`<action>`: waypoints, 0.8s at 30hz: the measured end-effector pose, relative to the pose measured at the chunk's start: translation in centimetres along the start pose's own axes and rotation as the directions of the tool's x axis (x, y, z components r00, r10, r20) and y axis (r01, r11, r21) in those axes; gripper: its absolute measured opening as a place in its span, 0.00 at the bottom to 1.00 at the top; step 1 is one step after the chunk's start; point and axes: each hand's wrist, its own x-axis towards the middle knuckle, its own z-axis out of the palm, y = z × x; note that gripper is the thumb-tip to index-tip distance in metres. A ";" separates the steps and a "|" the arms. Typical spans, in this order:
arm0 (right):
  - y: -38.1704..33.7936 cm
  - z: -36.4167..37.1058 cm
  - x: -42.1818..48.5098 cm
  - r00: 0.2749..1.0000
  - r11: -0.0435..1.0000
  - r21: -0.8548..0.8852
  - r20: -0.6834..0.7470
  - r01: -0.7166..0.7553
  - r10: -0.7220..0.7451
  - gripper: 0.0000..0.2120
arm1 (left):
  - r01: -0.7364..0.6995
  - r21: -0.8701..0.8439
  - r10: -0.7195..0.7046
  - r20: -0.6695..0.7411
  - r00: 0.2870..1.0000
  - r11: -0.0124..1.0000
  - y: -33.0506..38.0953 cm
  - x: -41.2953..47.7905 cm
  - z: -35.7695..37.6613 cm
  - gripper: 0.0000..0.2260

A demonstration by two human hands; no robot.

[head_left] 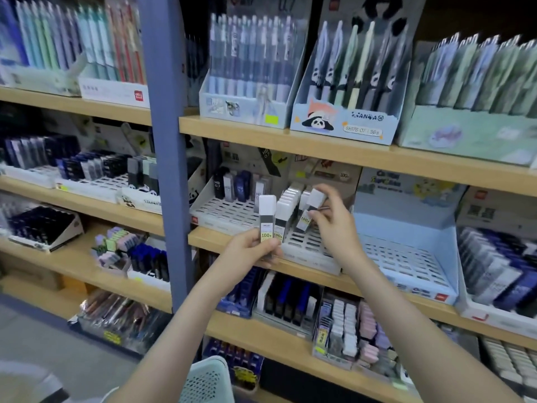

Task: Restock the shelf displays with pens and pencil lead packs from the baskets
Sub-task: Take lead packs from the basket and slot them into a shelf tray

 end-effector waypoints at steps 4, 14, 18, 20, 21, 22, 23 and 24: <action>0.5 -0.4 0.7 0.997 0.997 -0.070 0.076 0.021 -0.015 0.20 | 0.010 -0.029 -0.009 0.023 1.000 1.000 -0.4 0.5 0.4 0.05; 2.1 -0.2 1.5 0.968 0.866 -0.435 0.161 0.246 -0.194 0.24 | 0.004 -0.019 -0.003 0.071 0.997 1.000 -0.4 0.8 1.0 0.04; 2.2 0.0 1.1 0.966 0.796 -0.548 0.130 0.259 -0.224 0.23 | -0.004 0.023 0.001 0.104 0.995 1.000 -0.2 0.5 1.2 0.05; 1.2 -0.1 0.4 0.962 0.829 -0.496 0.044 0.257 -0.271 0.22 | -0.006 0.036 0.001 0.136 0.991 0.999 0.0 0.4 1.4 0.05; 0.6 -0.2 -0.2 0.965 0.886 -0.395 0.011 0.243 -0.260 0.21 | -0.005 0.040 -0.001 0.160 0.987 0.999 0.1 0.3 1.5 0.05; -0.2 -0.2 -0.9 0.974 0.943 -0.247 0.008 0.223 -0.228 0.21 | -0.006 0.047 -0.002 0.179 0.984 0.999 0.1 0.3 1.6 0.05; -0.9 -0.2 -1.6 0.982 0.977 -0.102 0.048 0.188 -0.184 0.21 | -0.007 0.057 -0.004 0.200 0.980 0.998 0.1 0.4 1.7 0.05; -1.6 -0.1 -2.3 0.981 0.987 -0.019 0.115 0.159 -0.155 0.20 | -0.012 0.073 -0.004 0.217 0.976 0.997 0.2 0.5 1.8 0.06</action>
